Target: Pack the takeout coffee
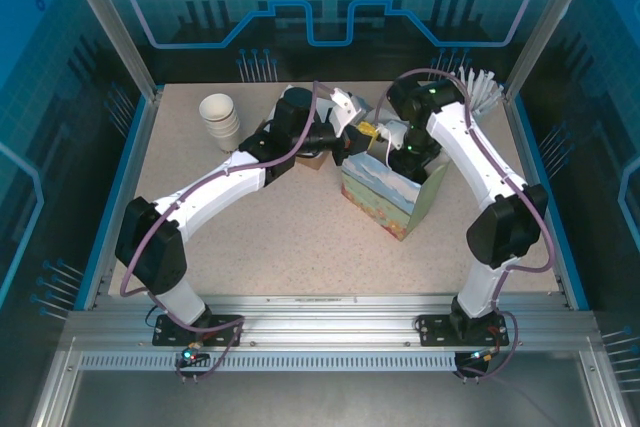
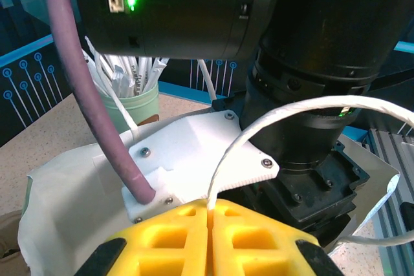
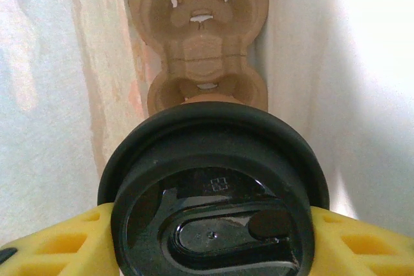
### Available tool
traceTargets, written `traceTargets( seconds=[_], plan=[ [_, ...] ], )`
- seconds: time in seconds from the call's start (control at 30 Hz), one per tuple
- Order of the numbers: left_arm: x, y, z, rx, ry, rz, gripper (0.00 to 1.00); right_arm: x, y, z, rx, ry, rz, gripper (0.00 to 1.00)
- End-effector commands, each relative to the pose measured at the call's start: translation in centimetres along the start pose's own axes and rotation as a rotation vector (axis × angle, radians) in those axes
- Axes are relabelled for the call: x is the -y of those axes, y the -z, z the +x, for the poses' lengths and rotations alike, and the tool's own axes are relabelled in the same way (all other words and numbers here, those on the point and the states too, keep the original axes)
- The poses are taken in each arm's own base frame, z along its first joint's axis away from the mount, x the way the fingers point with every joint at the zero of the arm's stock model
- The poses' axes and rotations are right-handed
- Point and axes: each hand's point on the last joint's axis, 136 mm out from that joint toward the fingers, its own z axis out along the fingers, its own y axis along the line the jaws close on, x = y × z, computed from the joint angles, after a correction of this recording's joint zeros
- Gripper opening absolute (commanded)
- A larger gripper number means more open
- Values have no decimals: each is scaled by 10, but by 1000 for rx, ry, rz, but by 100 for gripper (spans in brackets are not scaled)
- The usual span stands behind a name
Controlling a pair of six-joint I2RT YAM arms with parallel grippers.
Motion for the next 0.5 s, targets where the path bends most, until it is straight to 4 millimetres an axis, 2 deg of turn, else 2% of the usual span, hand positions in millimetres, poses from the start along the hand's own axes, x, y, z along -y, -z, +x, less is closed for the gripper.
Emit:
traceTargets(
  seconds=[0.0,0.47],
  plan=[
    [0,10,-17,38,-42,-18,9,-4,-7,5,-37,78,-6,40],
    [-13,15,-17,40,-28,-57,9,-18,-20,2,-18,64,-58,40]
  ],
)
